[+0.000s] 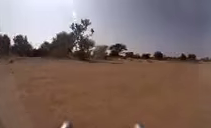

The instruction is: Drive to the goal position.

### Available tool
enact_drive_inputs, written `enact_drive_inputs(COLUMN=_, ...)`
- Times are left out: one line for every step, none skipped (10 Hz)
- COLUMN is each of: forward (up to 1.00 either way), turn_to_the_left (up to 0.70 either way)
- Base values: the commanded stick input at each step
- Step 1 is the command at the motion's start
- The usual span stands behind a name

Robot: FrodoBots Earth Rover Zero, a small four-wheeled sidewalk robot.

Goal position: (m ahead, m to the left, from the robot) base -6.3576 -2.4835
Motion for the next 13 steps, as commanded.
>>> enact_drive_inputs(forward=0.70, turn_to_the_left=0.00)
enact_drive_inputs(forward=0.70, turn_to_the_left=0.00)
enact_drive_inputs(forward=0.70, turn_to_the_left=0.00)
enact_drive_inputs(forward=0.70, turn_to_the_left=0.00)
enact_drive_inputs(forward=0.70, turn_to_the_left=0.00)
enact_drive_inputs(forward=0.70, turn_to_the_left=0.00)
enact_drive_inputs(forward=0.70, turn_to_the_left=0.00)
enact_drive_inputs(forward=0.70, turn_to_the_left=0.00)
enact_drive_inputs(forward=0.70, turn_to_the_left=0.00)
enact_drive_inputs(forward=0.70, turn_to_the_left=0.00)
enact_drive_inputs(forward=0.70, turn_to_the_left=0.00)
enact_drive_inputs(forward=0.70, turn_to_the_left=0.00)
enact_drive_inputs(forward=0.70, turn_to_the_left=0.00)
